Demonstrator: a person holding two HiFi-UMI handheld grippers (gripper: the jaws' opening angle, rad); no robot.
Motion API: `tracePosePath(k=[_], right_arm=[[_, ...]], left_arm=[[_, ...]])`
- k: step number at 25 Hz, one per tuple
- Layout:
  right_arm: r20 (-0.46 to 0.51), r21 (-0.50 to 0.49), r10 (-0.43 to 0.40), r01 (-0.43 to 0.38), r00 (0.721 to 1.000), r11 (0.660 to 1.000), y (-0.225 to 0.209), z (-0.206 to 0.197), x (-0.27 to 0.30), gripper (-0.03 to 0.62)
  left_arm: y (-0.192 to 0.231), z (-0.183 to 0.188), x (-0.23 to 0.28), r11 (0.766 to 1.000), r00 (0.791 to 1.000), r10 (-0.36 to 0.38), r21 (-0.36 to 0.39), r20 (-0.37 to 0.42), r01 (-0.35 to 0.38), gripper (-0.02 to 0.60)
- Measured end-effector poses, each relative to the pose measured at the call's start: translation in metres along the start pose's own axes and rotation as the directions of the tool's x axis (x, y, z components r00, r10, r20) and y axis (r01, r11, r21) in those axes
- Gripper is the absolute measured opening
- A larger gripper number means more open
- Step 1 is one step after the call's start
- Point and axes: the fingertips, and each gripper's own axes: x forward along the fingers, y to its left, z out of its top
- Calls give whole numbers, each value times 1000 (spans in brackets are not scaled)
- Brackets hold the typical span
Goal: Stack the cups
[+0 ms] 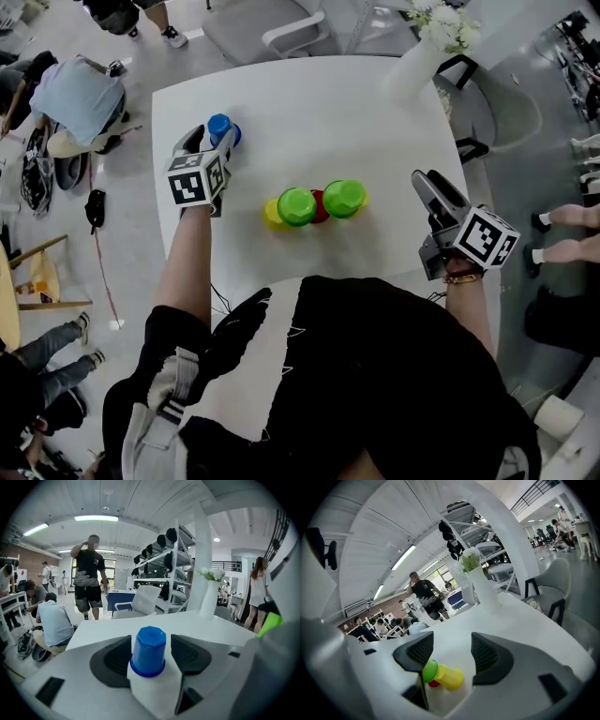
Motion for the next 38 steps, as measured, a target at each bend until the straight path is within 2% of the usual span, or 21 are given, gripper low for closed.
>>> tracePosePath(k=[15,23,33,38], right_arm=[[2,17,-36,36,999,999,-2,-8,-14,255],[-5,9,-5,5,1000,1000,3,-11,-12,255],[-25,-3,78,-78,997,997,28,-24,-4,250],[-20,-11,114,-114,993,993,44,-28,-3,250]], left_arm=[[5,-9,8,1000,1000,19,0,-5,-19,241],[-2,-17,-3,1000,1000,0,4,-20,0,238],[-19,-16,-46,997,998,-64,-51,29,65,236],[-34,-12,-70,995,994,-95,-38,49,97,233]])
